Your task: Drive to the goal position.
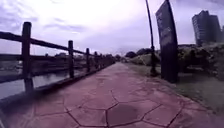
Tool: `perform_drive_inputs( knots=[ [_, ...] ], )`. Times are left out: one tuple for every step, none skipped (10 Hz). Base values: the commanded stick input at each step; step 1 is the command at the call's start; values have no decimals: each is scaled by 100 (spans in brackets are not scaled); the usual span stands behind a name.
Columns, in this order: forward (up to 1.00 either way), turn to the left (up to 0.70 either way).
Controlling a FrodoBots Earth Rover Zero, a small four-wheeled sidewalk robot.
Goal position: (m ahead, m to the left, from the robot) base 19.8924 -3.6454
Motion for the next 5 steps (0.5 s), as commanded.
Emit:
perform_drive_inputs(
  knots=[
    [100, 0],
    [100, 0],
    [100, 0],
    [100, 0],
    [100, 0]
  ],
)
